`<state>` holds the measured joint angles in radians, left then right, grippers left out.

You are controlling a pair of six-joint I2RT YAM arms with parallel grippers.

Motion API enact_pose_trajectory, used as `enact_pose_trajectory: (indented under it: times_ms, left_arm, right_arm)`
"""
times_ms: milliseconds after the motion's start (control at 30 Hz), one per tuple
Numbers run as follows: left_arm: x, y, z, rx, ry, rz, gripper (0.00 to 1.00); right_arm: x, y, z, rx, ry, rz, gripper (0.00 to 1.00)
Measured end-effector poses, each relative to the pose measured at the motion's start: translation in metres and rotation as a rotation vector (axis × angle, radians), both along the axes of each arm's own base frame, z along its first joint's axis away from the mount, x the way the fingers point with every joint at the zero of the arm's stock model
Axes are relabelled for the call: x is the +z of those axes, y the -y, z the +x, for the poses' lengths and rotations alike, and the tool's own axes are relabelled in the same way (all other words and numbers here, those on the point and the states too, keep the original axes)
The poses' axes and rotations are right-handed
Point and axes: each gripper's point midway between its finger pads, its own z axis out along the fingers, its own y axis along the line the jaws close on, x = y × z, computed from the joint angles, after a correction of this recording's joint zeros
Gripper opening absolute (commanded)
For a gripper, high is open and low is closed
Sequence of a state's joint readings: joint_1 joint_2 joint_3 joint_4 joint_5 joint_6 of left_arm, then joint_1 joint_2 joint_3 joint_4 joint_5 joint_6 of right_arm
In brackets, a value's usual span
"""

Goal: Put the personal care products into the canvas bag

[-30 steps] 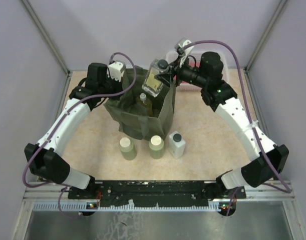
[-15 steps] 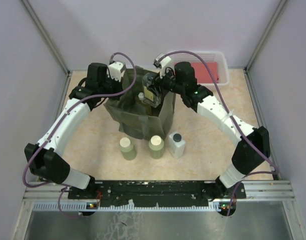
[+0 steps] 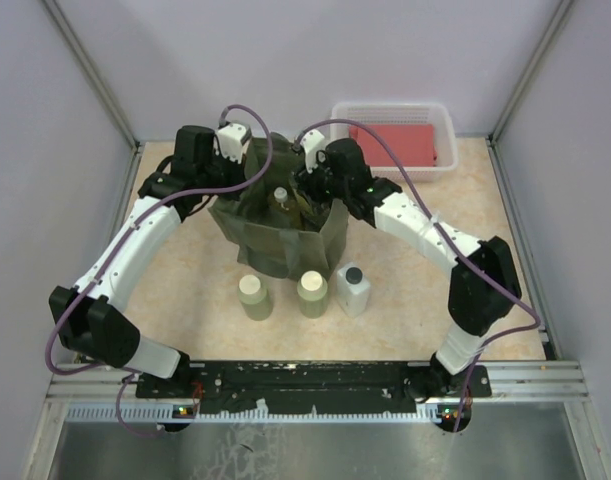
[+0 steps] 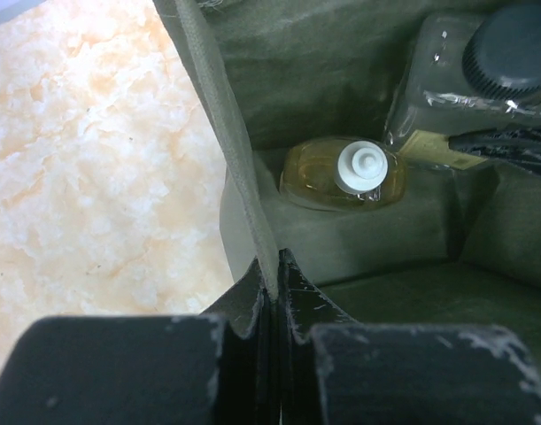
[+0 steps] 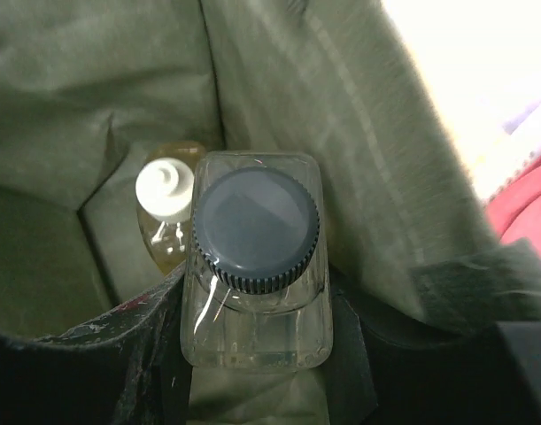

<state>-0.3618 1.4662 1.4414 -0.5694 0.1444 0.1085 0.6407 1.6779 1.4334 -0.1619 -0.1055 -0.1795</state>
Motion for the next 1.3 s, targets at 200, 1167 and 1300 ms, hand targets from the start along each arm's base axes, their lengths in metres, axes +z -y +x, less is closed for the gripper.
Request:
enact_pose_trajectory:
  times_ms: [200,1167,1300]
  left_arm:
    - [0.000,0.001,0.000,-0.002,0.000,-0.002,0.00]
    - [0.000,0.003,0.006,-0.005,0.003,-0.005,0.00]
    - [-0.001,0.004,0.008,-0.005,0.002,-0.004,0.00]
  right_arm:
    - [-0.012,0.001,-0.005,0.007,-0.036,-0.030,0.00]
    - [-0.073,0.001,0.006,-0.038,-0.120,-0.148,0.99]
    - [-0.031,0.002,-0.001,-0.034,-0.062,-0.096,0.99]
